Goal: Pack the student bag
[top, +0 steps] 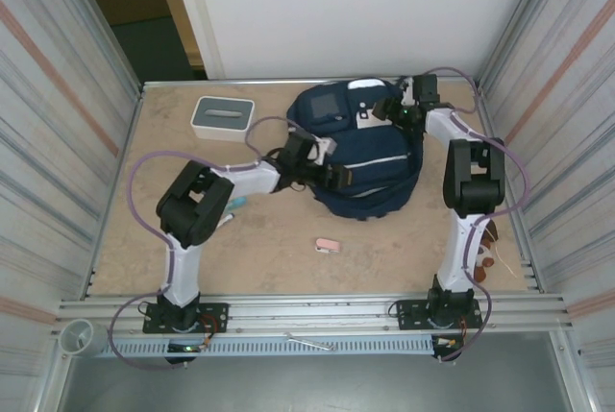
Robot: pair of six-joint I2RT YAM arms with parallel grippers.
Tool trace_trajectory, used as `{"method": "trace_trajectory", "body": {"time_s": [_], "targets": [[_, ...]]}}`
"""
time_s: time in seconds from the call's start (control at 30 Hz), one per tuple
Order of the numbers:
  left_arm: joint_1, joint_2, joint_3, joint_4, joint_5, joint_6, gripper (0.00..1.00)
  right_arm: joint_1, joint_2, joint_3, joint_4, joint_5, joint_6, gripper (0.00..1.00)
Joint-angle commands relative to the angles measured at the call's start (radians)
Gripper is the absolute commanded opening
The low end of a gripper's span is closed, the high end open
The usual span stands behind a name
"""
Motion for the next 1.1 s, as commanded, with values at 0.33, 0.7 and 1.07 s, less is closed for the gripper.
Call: {"method": "trace_trajectory", "body": {"time_s": [0.33,0.7,1.07], "targets": [[-0.130,-0.263,-0.013,-0.144,0.111,0.579,0.83,0.072,-0.201,0.134,-0.292,0.351,-0.204,0.77],[0.100,-0.440,-0.235,-0.143,-0.138,1.467,0.75,0.066,-0.646,-0.637,-0.046,0.014,-0.015,0.71],[0.106,-0.086,0.039,-0.185,-0.251,1.778,0.75,-0.020,-0.558,-0.689,-0.014,0.096,-0.042,0.63]]}}
